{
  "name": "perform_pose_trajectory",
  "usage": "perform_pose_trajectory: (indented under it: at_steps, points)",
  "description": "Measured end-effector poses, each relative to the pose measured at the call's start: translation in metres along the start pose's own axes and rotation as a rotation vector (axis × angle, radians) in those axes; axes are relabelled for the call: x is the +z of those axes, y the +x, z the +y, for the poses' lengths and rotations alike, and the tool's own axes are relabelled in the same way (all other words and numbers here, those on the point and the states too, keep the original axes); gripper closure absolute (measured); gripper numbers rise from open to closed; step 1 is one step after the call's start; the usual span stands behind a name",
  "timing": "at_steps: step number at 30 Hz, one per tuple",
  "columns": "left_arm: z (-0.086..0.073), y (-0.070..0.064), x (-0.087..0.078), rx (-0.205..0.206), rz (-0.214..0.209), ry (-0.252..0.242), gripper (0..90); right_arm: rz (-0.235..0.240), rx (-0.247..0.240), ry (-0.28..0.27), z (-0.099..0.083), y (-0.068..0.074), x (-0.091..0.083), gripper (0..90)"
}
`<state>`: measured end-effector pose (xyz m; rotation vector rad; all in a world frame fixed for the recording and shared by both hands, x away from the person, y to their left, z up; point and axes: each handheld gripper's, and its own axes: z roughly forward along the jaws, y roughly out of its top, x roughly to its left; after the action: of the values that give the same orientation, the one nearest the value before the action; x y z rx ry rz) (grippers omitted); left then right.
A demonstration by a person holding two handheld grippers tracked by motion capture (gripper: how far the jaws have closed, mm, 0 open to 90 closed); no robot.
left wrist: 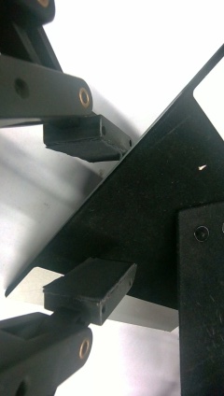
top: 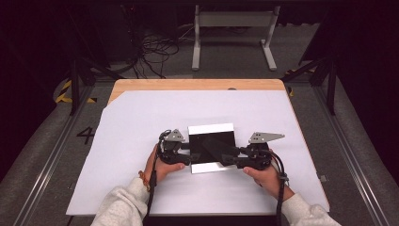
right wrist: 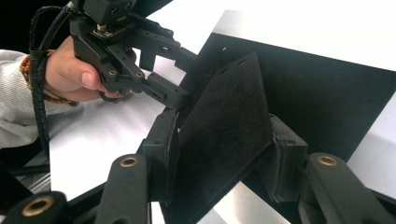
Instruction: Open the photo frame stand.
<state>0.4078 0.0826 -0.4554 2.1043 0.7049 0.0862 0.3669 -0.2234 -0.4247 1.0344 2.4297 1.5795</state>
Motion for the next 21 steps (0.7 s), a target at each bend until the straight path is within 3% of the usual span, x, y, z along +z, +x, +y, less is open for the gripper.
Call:
perform_pose_trajectory:
  at_steps: [5, 21]
  points:
    - [0.003, 0.002, -0.008, 0.023, 0.042, -0.037, 47.8, -0.002, -0.011, -0.017, 0.001, 0.003, 0.000, 58.4]
    - [0.005, 0.008, -0.022, 0.024, 0.056, -0.114, 53.6, 0.020, -0.005, -0.035, 0.001, 0.004, 0.003, 65.9]
